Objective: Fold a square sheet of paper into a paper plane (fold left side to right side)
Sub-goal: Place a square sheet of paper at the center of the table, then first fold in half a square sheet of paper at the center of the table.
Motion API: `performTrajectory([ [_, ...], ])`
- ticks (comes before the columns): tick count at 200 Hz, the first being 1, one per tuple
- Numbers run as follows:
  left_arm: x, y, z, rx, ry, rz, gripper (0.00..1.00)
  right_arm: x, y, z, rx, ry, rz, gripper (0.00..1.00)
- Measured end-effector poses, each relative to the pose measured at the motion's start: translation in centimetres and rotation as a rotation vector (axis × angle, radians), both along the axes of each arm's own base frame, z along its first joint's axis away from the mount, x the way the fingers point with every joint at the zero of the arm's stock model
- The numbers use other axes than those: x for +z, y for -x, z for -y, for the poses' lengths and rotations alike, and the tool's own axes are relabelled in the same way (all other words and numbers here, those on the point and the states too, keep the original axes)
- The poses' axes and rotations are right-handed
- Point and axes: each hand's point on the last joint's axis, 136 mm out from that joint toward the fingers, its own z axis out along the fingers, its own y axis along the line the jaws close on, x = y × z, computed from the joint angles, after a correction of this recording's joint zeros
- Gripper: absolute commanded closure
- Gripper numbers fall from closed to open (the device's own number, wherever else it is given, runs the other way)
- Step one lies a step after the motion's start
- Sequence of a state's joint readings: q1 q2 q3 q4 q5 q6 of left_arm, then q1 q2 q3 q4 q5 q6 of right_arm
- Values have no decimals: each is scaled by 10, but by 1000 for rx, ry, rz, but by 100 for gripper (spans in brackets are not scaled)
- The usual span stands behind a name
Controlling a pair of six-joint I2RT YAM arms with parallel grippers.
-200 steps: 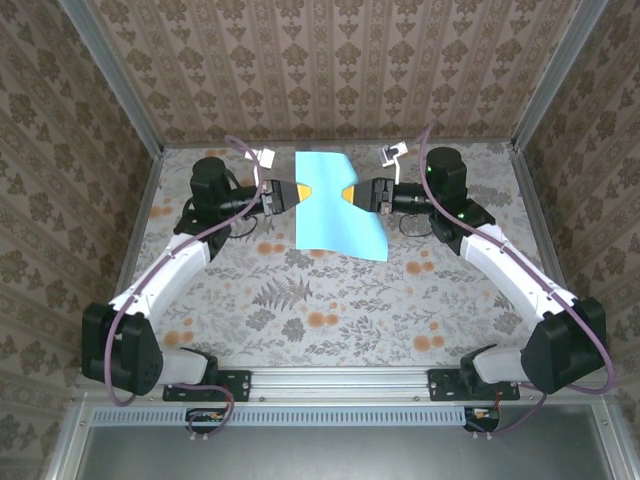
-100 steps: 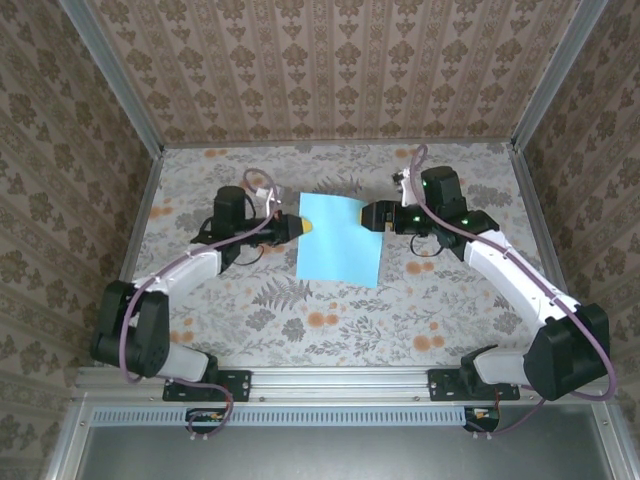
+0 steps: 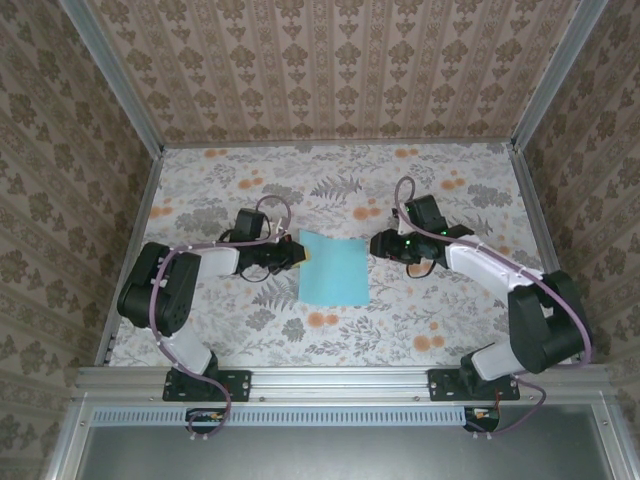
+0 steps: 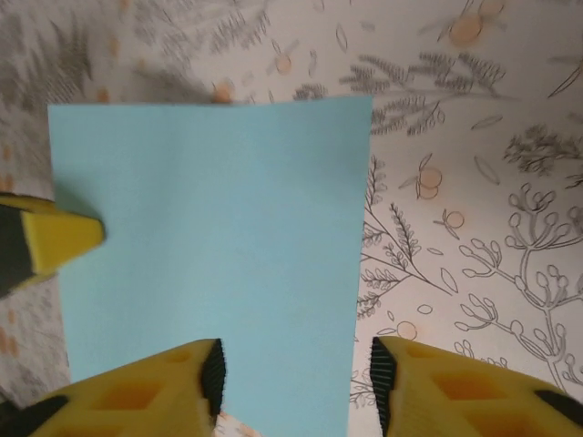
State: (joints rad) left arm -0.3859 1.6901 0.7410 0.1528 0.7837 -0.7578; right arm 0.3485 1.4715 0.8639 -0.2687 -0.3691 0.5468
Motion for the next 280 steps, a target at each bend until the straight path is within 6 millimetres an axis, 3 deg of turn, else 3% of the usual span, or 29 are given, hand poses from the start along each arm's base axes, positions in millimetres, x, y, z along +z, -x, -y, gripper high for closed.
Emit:
performTrajectory([
  [48,-6,0,-6,4,-67,-21,94,-40,3,-22,21,21,-89,82],
  [91,-8,2,-7,-1,-84,-35,86,-69,-4,-38,39,57,-151,87],
  [110,-6,3,-5,-8,-84,-34,78,-78,-5,-43,49,69,-168,87],
  [142,1,4,2,-27,-78,-29,64,-79,-8,-47,53,76,-168,87],
  [181,23,0,22,-57,-30,2,48,-79,-8,-46,51,81,-167,87],
  [235,41,4,65,-139,33,25,42,-79,-8,-46,51,79,-165,86],
  [280,24,2,75,-146,29,-13,45,-74,-7,-42,38,64,-149,81],
])
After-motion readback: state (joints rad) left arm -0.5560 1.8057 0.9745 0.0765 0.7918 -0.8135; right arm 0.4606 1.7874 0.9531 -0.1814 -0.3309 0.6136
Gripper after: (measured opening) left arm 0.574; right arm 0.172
